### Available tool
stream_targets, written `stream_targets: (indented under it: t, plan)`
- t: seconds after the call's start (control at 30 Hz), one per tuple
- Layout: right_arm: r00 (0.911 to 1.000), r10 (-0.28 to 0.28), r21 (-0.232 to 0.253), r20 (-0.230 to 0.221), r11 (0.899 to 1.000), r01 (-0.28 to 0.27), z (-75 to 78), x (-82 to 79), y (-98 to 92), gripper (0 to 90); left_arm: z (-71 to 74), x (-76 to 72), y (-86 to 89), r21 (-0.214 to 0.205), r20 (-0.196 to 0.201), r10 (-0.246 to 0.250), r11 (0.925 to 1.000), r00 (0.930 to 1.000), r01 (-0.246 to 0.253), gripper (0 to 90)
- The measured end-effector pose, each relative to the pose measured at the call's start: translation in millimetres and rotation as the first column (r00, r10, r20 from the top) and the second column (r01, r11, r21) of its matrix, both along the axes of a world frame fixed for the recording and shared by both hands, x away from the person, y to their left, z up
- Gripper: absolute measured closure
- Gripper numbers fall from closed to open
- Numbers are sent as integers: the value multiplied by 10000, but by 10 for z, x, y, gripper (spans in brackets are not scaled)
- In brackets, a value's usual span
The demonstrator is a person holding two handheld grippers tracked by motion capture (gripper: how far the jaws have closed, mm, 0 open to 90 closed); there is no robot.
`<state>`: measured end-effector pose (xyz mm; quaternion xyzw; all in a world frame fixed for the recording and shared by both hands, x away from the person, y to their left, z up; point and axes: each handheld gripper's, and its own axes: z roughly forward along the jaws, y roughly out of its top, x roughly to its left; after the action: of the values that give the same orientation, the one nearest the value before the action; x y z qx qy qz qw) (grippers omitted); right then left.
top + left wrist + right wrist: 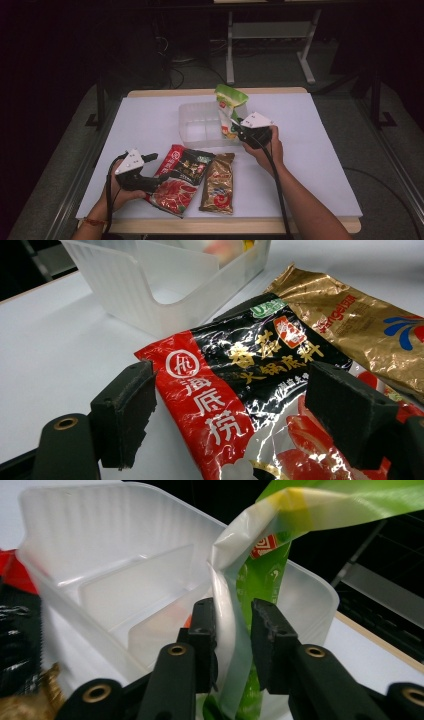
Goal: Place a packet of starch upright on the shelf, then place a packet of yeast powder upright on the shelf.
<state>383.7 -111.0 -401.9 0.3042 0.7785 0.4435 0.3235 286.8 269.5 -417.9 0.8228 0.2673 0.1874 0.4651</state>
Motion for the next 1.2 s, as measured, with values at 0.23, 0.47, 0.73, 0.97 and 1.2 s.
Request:
stream_targets:
  t: [0.23,0.47,0.73,0.97,1.2]
  plan:
    - [9991,418,519,0,9978,-418,162,-213,-222,683,-27,-24,-23,57,-63,-12,10000,10000,13,206]
    - [9935,903,650,-691,9942,-858,160,-370,-381,621,-30,-28,-39,86,-50,49,10000,10000,-49,211]
    - [9775,1483,722,-1499,9877,-1388,69,-539,-508,552,-36,-45,-63,206,-74,7,9998,10000,-5,210]
    - [9524,2132,983,-2179,9757,-1959,-80,-641,-519,475,-52,-92,-95,298,-75,-134,9995,9999,137,207]
    - [9099,2700,1020,-3150,9628,-2504,-196,-667,-404,402,-80,-127,-143,481,-119,-368,9981,9993,374,207]
